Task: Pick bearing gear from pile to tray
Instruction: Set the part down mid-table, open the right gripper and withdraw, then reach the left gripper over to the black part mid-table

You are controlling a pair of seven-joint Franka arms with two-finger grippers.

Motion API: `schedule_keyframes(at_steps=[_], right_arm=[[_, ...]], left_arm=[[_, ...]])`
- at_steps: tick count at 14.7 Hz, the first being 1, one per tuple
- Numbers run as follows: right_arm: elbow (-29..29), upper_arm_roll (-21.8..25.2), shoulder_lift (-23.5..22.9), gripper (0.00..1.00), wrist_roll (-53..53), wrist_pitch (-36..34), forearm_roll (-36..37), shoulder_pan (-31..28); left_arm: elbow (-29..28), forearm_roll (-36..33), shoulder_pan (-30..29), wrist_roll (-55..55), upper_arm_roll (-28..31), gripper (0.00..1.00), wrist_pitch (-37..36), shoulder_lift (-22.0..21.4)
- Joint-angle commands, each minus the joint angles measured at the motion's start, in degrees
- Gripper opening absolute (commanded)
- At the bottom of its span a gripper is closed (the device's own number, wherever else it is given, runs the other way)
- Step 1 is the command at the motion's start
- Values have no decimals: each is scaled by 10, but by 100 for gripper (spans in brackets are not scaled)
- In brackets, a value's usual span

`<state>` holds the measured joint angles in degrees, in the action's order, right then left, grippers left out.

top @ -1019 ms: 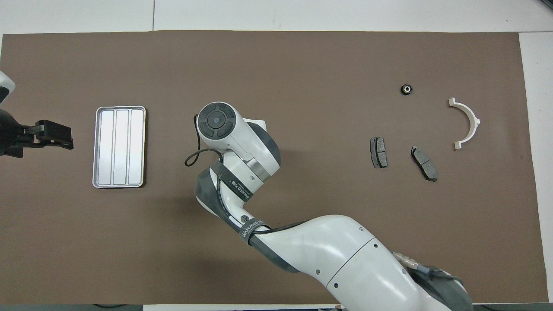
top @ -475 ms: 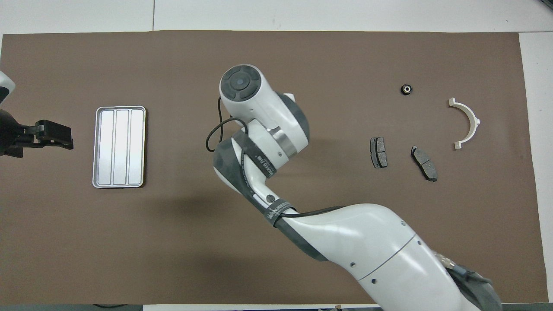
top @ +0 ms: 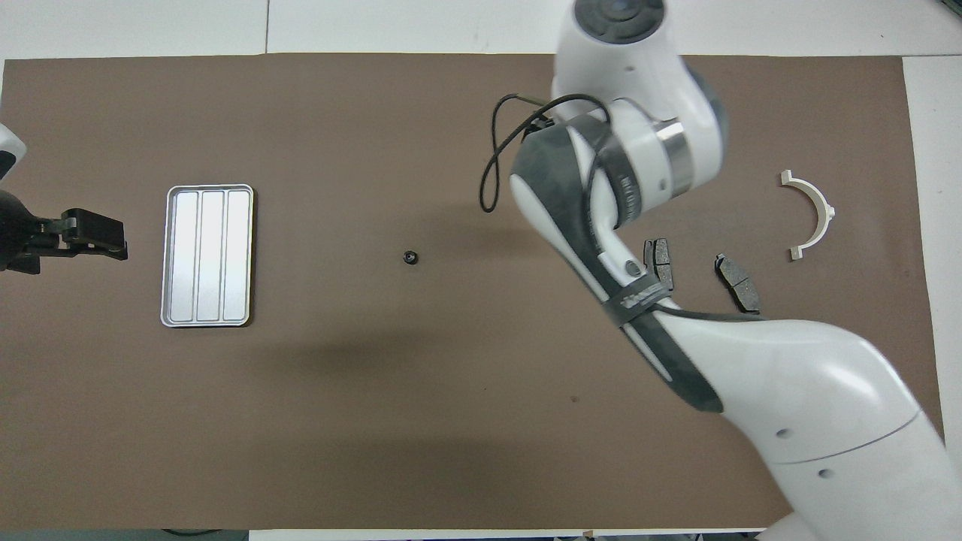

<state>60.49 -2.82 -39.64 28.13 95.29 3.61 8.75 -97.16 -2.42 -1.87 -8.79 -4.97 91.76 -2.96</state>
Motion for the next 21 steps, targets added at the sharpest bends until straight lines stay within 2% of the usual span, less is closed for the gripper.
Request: schedule_keyframes(at_steps=[1, 4, 6, 10, 14, 17, 21], right_arm=[[86, -11, 21, 100, -89, 78, 3, -50], [146, -11, 25, 100, -135, 161, 3, -84], [162, -10, 21, 100, -140, 189, 5, -90], [190, -10, 15, 100, -163, 251, 5, -100], [195, -9, -3, 100, -190, 297, 6, -109], [198, -9, -11, 100, -189, 319, 6, -108], [213, -8, -15, 100, -188, 351, 6, -104]], left_arm=[[-1, 6, -1, 6, 0, 100, -11, -7], [-24, 6, 28, -14, 0, 100, 23, -13], [-44, 10, 75, -113, -2, 100, 73, -3], [-34, 10, 179, -288, 0, 100, 166, 109], [-20, 26, 226, -367, 1, 100, 261, 207], [-61, 29, 233, -381, 0, 100, 340, 225], [-70, 29, 273, -446, 1, 100, 383, 260]])
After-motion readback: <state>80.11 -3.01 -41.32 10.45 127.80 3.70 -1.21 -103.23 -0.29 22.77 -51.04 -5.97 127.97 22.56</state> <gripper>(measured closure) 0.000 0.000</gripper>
